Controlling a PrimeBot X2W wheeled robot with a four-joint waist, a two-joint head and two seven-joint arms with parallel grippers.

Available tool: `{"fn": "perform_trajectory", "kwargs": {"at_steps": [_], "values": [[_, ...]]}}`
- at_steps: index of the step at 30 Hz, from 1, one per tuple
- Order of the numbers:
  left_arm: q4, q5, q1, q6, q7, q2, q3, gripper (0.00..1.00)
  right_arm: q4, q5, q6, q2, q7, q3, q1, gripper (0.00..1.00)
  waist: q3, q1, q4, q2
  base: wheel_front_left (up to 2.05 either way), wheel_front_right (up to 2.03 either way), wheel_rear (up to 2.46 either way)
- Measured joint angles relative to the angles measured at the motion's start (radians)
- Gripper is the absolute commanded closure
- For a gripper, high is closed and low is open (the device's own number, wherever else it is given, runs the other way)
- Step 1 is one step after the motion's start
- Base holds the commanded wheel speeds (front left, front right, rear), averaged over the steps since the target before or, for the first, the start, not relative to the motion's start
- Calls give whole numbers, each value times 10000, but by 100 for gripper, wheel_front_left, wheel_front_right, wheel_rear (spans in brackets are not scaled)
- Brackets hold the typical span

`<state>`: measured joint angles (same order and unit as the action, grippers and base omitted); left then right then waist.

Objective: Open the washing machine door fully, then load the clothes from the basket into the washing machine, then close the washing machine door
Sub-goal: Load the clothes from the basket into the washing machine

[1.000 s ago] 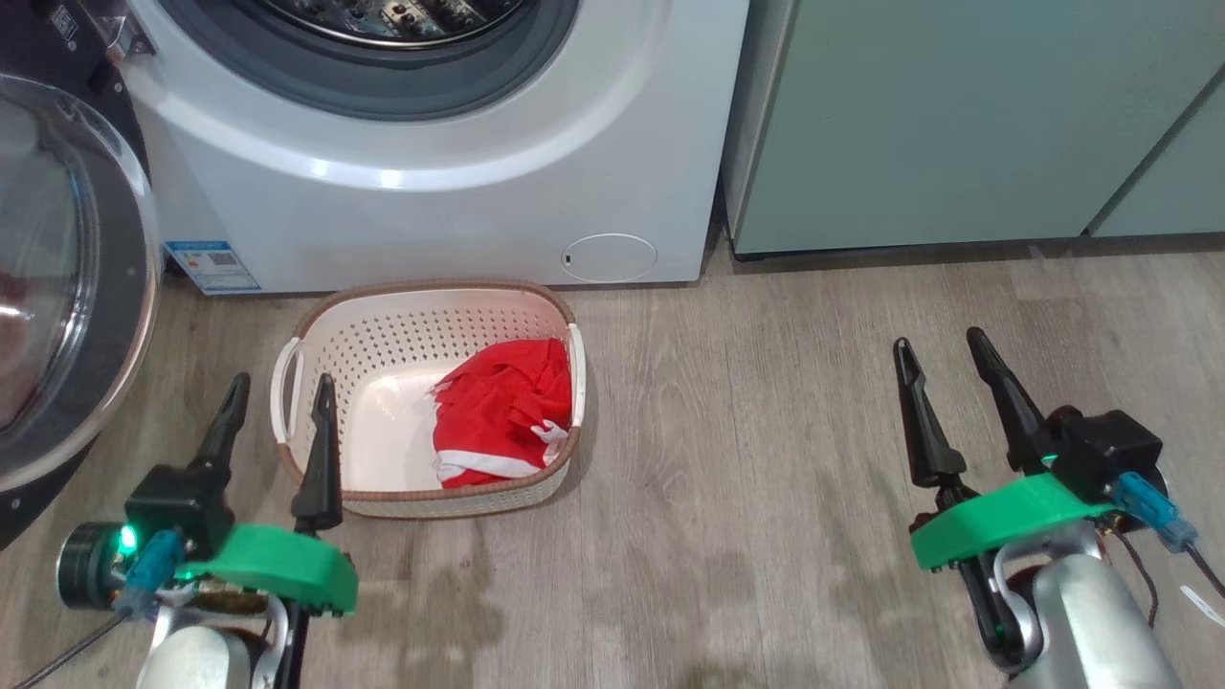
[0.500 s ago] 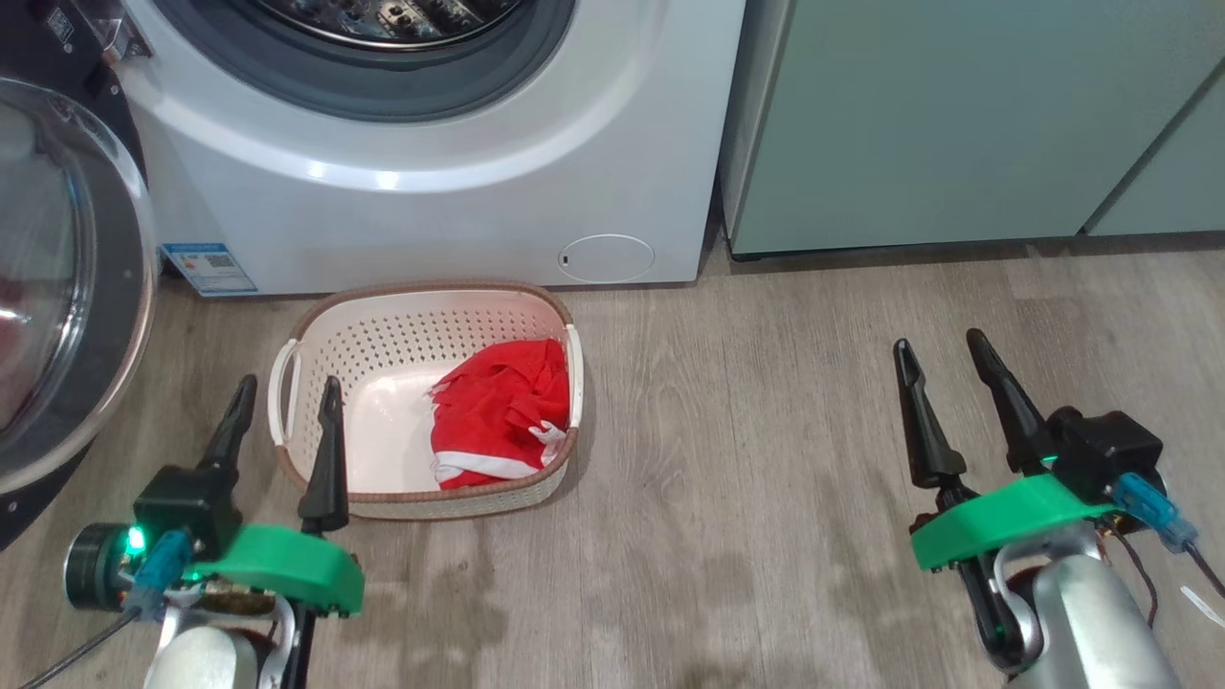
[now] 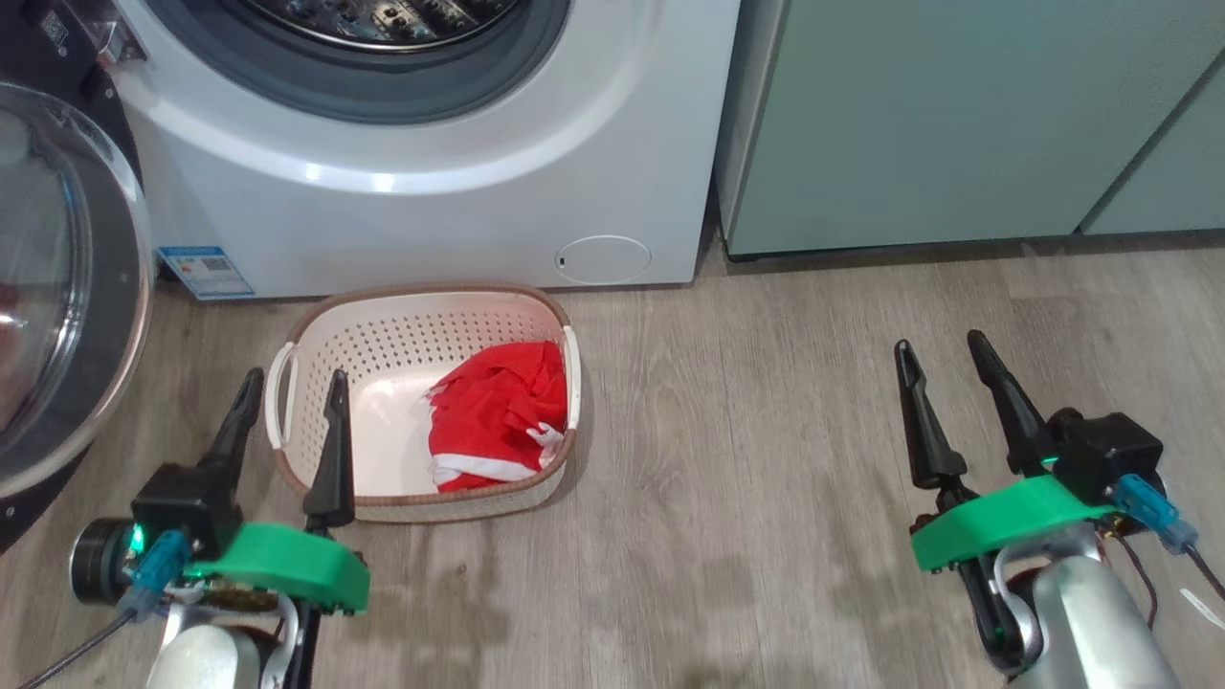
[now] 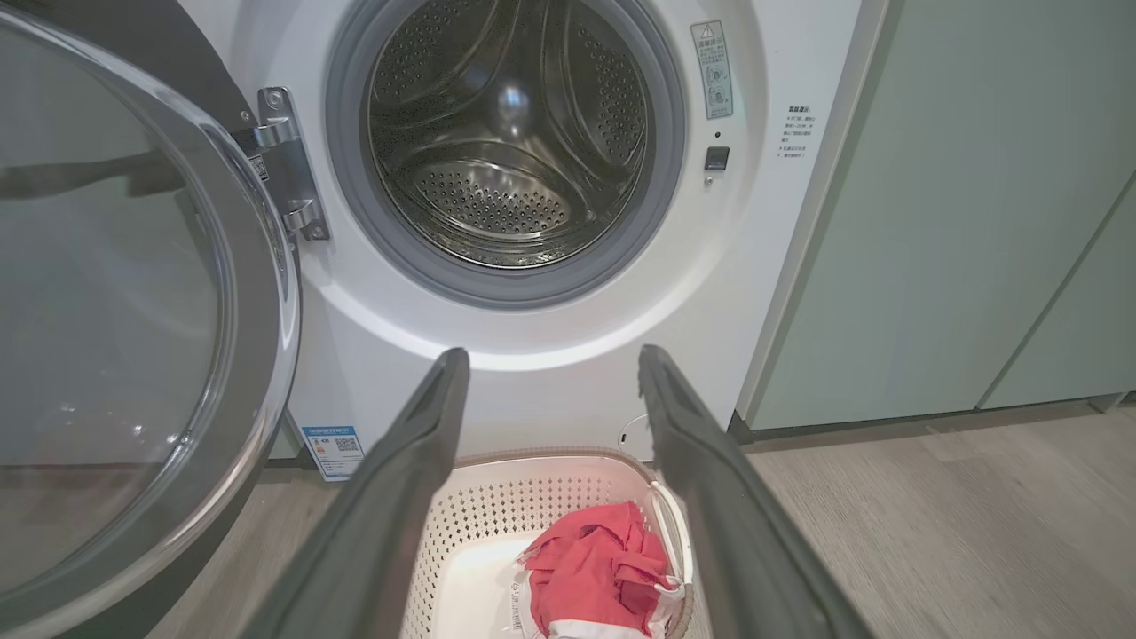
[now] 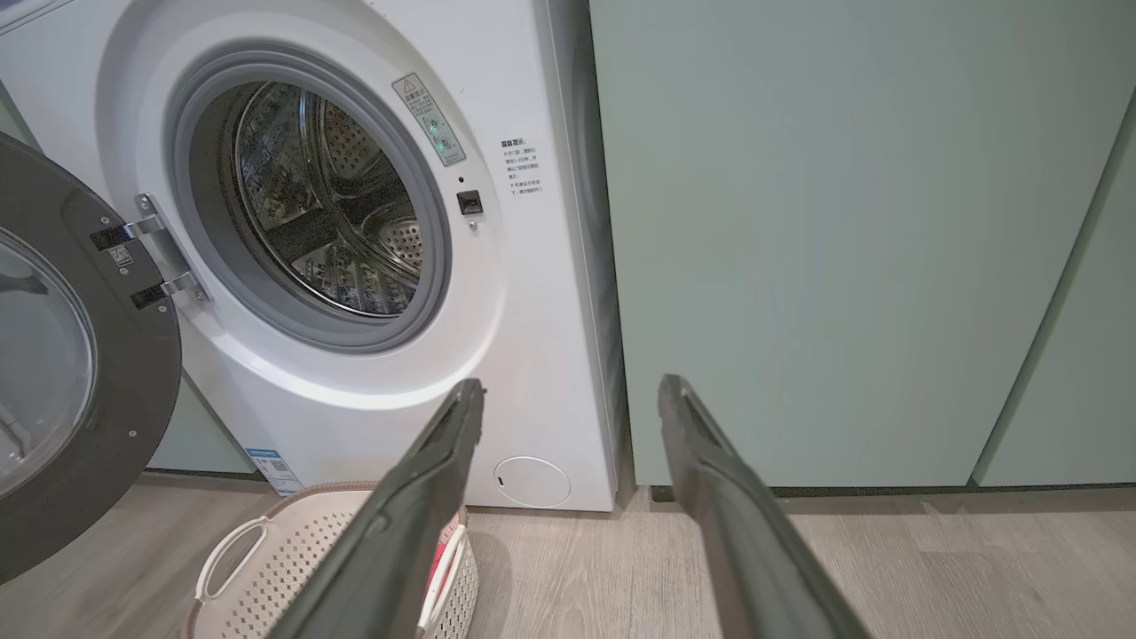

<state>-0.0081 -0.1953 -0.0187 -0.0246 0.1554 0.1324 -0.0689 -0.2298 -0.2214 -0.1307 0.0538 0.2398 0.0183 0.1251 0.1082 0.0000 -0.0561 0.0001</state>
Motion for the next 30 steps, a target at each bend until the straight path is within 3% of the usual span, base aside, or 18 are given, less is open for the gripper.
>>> {"fn": "perform_trajectory", "kwargs": {"at_steps": [17, 30], "values": [[-94, 0, 89, -54, -40, 115, -192, 0, -58, -73, 0, -8, 71, 0, -8, 0, 50, 1, -20, 0, 169, -169, 0], [-98, 0, 69, -169, -31, 151, -282, 0, -77, -71, 0, -13, 71, -2, 24, 0, -106, 0, 48, 0, 23, -23, 0]]}}
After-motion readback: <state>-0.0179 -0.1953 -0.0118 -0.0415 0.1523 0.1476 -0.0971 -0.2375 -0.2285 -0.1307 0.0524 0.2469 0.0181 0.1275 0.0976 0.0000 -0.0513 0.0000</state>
